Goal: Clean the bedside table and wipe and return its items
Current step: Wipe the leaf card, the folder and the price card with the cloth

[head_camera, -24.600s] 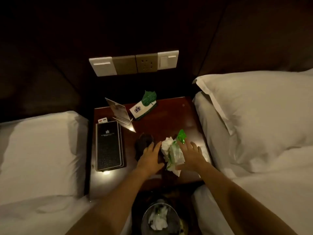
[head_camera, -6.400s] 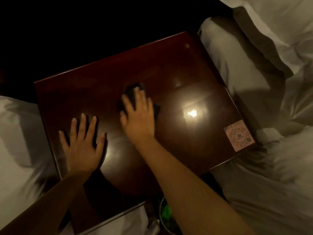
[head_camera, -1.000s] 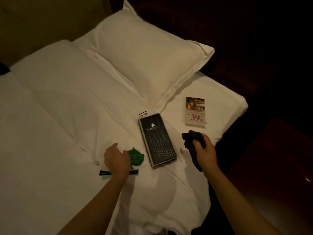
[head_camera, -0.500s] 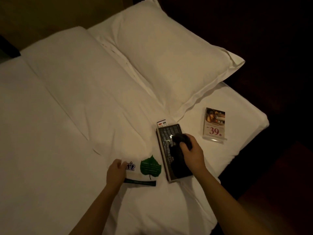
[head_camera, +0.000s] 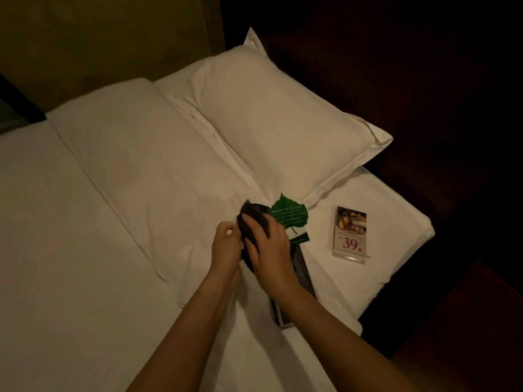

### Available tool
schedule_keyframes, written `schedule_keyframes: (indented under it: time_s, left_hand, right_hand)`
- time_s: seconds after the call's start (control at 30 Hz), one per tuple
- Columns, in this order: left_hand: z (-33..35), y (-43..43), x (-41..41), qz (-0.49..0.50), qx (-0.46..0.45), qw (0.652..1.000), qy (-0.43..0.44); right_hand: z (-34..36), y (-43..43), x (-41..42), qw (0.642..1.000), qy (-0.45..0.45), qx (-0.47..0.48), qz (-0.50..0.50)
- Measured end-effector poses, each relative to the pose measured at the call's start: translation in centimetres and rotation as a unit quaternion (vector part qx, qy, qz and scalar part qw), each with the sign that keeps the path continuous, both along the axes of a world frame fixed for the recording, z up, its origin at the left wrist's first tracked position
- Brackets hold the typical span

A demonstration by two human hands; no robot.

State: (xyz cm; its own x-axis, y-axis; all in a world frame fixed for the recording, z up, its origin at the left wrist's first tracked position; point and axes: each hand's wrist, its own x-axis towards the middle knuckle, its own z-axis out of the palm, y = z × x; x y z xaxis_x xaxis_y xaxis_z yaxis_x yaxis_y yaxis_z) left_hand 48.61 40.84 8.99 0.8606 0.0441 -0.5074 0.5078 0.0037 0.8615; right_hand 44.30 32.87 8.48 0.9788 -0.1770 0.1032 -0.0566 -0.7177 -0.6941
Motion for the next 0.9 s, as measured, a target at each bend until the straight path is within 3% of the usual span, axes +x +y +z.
schedule_keyframes:
  time_s: [0.1, 0.37, 0.63, 0.9]
  left_hand:
    - [0.5, -1.3, -0.1, 0.029, -0.021, 0.999, -0.004]
    - [1.3, -4.2, -1.6, 0.037, -0.073, 0.996, -0.022]
    - [1.0, -7.2, -1.3, 0.031, -0.07, 0.997, -0.015]
    - [-1.4, -9.1, -2.2, 0.032, -0.044, 0.999, -0.002]
  right_hand:
    - [0.2, -2.6, 0.8, 0.998, -0.006, -0.056, -0.026]
    - [0.6, -10.3, 2.0, 0.98, 0.06, -0.075, -0.173]
    - [0.6, -5.5, -0.6, 0.996, 0.011, -0.047, -0.078]
    - [-2.2, -12.7, 2.0, 0.986, 0.057, -0.099, -0.118]
